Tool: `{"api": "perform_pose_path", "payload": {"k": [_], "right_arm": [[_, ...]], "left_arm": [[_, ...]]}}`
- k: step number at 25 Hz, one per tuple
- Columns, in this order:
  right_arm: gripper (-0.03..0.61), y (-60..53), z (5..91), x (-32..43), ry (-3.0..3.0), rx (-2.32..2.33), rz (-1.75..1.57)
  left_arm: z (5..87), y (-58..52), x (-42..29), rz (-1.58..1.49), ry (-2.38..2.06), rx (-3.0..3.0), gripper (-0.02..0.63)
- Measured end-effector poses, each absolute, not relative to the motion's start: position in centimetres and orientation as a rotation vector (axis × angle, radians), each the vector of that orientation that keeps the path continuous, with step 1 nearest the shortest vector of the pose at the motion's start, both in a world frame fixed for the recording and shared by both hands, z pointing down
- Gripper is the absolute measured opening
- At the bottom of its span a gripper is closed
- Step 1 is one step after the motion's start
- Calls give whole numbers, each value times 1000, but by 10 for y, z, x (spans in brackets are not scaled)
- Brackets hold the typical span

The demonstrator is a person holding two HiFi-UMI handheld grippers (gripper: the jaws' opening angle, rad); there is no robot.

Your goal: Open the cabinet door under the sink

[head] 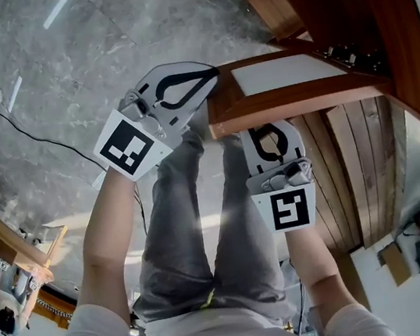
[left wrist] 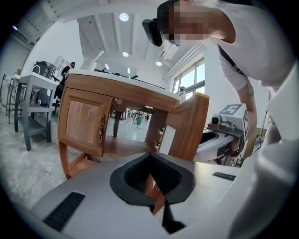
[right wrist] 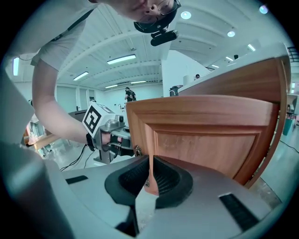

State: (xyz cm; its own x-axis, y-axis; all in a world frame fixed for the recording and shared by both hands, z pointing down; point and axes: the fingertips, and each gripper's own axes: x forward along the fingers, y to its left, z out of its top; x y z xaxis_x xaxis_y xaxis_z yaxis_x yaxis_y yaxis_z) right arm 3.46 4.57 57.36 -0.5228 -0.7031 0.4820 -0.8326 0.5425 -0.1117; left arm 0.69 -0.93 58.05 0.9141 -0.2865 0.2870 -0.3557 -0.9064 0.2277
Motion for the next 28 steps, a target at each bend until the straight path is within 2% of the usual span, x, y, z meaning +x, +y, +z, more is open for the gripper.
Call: {"api": "perform_pose_path", "payload": {"k": [8,18,28], "right_arm": [[49,65,539,61,-2335,1319,541],[49,104,506,124,-2186,1377,566],[49,75,481,134,-2201,1422,514]], "left_arm": [[567,38,38,408,-318,2732,11],[519,22,50,434,-549,2739,11],[490,15,59,481,-567,2758,11]]}}
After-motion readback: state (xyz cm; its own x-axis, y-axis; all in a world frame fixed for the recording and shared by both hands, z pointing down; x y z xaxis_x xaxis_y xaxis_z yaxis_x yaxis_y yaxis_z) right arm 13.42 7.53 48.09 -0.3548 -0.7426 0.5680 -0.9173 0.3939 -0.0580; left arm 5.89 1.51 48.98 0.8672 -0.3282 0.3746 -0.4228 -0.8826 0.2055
